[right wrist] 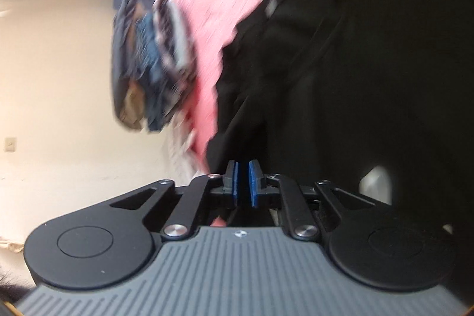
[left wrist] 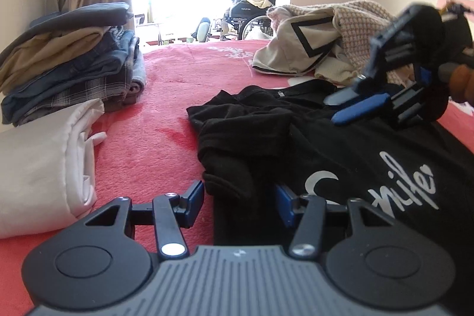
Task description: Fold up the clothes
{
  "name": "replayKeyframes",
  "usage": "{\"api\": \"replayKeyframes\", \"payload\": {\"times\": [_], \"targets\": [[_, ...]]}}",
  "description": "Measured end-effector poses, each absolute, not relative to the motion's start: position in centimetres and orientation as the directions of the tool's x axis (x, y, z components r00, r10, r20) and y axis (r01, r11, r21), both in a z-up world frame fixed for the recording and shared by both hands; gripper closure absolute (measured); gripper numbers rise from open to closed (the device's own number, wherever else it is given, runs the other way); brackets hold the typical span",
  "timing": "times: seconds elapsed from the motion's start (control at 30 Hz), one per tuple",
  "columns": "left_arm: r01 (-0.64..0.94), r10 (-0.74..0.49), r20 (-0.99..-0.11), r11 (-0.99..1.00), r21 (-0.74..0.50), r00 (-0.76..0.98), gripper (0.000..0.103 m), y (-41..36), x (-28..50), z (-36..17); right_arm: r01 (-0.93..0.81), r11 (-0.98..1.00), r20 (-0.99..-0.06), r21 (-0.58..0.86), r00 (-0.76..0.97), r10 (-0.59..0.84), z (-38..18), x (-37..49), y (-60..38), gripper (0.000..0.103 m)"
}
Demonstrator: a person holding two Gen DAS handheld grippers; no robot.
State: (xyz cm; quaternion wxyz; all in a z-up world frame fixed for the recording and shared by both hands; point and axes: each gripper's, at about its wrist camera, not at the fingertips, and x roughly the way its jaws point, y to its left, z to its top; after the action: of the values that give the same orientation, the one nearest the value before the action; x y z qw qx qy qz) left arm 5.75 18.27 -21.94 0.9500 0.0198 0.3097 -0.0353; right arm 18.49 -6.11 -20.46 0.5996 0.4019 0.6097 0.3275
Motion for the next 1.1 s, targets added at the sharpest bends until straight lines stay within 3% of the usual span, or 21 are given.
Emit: {"api": "replayKeyframes", "payload": {"times": [0.07,0.3,0.33,0.4,0.6,0.73,1.1], "targets": [[0.075,-0.044,-0.59,0.997,0.028,0.806,0.05,17.9,5.9,-22.2,0.107,0.461,-0.466,0.881,0.02,0.885,-20.9,18.0,-4.6,0.071],[0.066,-0.033,-0.591,0.997,0.035,0.806,0.056,17.6,6.0,-22.3,0.07,0.469,-0.472,0.88,0.028,0.881,-21.5,17.1,0.1,0.065],[0.065,-0.031,-0.591,0.997,0.036,0.806,0.056,17.6,6.0,-22.3,0.05,0.487,-0.489,0.872,0.035,0.872,-21.5,16.9,0.8,0.066],[0.06,-0.027,-0.592,0.997,0.037,0.805,0.056,17.6,6.0,-22.3,0.022,0.5,-0.501,0.866,0.044,0.865,-21.4,16.3,1.6,0.101],[0.032,-0.017,-0.613,0.999,0.013,0.79,0.056,18.4,6.1,-22.5,-0.103,0.383,-0.377,0.918,0.074,0.923,-17.7,16.5,0.6,0.102],[0.028,-0.012,-0.619,0.999,0.017,0.786,0.056,18.6,6.2,-22.4,-0.14,0.345,-0.345,0.928,0.023,0.938,-15.8,17.2,-3.5,0.102],[0.116,-0.073,-0.624,0.993,0.029,0.778,0.056,18.7,5.0,-20.9,-0.053,0.529,-0.53,0.847,-0.003,0.848,-19.6,19.6,-10.9,0.101]]}}
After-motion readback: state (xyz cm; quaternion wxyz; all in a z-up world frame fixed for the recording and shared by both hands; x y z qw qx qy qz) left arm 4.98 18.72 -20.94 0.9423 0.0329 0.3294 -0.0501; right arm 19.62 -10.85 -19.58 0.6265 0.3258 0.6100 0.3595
